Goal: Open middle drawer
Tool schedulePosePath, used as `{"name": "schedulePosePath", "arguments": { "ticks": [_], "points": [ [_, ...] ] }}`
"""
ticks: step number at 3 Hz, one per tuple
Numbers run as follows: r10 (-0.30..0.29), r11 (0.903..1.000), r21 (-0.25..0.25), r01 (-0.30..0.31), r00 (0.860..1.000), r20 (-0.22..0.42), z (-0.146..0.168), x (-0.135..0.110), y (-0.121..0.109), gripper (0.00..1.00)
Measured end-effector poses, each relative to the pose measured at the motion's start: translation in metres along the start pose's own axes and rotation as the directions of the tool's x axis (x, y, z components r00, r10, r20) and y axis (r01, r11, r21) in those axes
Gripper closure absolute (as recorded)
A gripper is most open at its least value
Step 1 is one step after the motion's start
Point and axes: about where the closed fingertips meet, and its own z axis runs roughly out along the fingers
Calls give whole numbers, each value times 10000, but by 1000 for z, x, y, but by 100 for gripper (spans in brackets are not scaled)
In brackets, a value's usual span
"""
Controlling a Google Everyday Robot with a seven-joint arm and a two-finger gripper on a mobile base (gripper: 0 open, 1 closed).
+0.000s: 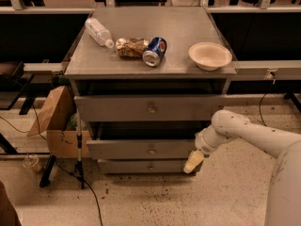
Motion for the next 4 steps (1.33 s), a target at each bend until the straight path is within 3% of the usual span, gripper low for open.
{"name": "schedulePosePath", "arguments": {
  "ticks": [2, 3, 4],
  "points": [
    [235, 9991, -345, -236, 9997, -14, 29, 1, -30, 0],
    [633, 9956, -678, -644, 9978, -186, 40, 19, -32, 0],
    [675, 9950, -725, -689, 9975, -220, 38, 20, -31, 0]
  ]
}}
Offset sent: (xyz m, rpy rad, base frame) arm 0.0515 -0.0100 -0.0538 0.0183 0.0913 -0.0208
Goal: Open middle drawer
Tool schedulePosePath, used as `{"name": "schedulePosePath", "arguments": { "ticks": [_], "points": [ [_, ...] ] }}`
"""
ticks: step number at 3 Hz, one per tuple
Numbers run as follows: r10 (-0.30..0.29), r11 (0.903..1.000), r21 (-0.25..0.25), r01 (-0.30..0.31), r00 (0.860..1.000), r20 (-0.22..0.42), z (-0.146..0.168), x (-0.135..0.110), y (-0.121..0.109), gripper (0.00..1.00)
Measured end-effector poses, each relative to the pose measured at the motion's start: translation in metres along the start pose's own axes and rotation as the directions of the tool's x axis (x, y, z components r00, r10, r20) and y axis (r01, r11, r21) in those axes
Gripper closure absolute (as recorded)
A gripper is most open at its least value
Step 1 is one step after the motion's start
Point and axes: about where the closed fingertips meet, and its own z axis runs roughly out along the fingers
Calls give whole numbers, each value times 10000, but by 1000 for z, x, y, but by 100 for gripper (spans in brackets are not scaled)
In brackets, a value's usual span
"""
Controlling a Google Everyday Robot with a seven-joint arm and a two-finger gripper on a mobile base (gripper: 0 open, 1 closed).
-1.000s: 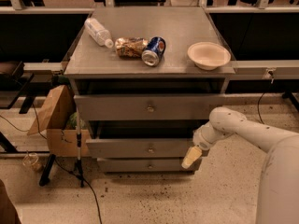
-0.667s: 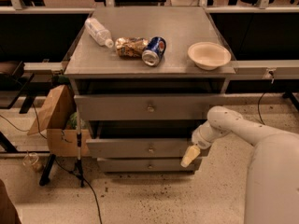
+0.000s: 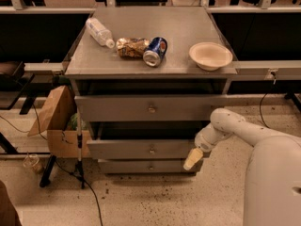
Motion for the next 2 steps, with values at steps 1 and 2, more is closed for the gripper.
{"name": "schedulePosePath", "arguments": {
  "ticks": [1, 2],
  "points": [
    [9, 10000, -24, -9, 10000, -31, -2, 1, 0, 0],
    [-3, 9999, -119, 1, 9999, -101, -4, 5, 2, 0]
  ]
}}
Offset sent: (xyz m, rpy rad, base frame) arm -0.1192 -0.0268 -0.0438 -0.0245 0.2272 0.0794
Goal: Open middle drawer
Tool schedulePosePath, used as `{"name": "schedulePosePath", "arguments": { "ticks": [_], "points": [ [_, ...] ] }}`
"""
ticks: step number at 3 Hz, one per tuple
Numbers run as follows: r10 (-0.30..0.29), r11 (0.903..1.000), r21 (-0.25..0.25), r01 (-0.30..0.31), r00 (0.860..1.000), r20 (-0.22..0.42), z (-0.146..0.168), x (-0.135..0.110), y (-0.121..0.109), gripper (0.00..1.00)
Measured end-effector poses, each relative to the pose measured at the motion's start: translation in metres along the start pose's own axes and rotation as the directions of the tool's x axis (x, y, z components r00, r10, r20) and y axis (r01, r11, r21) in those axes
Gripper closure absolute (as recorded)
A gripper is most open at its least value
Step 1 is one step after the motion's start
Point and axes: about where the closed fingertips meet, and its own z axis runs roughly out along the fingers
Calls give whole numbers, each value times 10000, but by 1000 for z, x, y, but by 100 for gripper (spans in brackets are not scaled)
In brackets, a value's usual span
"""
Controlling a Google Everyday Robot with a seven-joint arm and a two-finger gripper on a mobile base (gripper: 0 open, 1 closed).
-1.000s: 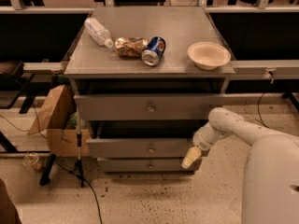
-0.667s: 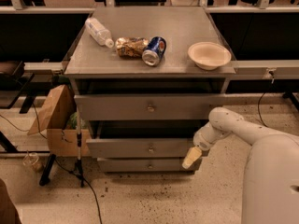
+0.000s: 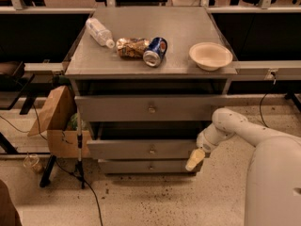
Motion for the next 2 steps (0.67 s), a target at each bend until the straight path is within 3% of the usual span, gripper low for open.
{"name": "schedulePosePath", "arguments": {
  "ticks": [2],
  "points": [
    [-243, 9993, -297, 239, 9996, -123, 3, -3, 5, 0]
  ]
}}
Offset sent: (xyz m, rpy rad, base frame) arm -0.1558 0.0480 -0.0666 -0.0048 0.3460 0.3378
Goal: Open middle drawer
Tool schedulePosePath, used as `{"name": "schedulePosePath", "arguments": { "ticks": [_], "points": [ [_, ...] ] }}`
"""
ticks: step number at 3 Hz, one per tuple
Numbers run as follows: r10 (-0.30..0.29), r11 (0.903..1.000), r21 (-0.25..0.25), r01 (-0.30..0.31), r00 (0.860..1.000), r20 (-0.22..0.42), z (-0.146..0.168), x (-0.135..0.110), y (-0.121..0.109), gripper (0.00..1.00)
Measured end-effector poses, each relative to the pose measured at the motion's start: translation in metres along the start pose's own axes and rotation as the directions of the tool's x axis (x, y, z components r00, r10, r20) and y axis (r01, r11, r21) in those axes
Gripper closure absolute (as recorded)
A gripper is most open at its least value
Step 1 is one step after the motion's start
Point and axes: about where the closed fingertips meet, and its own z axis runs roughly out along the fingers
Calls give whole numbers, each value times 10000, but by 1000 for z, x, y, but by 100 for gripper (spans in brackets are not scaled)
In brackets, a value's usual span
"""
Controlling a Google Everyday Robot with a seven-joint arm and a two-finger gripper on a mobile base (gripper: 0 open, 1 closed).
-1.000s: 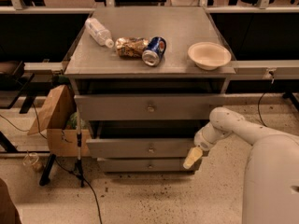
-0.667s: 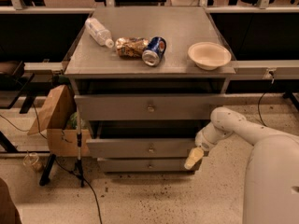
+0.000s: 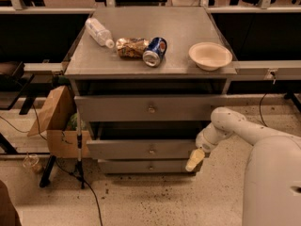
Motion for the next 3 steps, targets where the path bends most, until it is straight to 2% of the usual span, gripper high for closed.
{"name": "schedulePosePath", "arguments": {
  "ticks": [3],
  "points": [
    [-69, 9998, -189, 68, 9999, -78, 0, -4, 1, 0]
  ]
}}
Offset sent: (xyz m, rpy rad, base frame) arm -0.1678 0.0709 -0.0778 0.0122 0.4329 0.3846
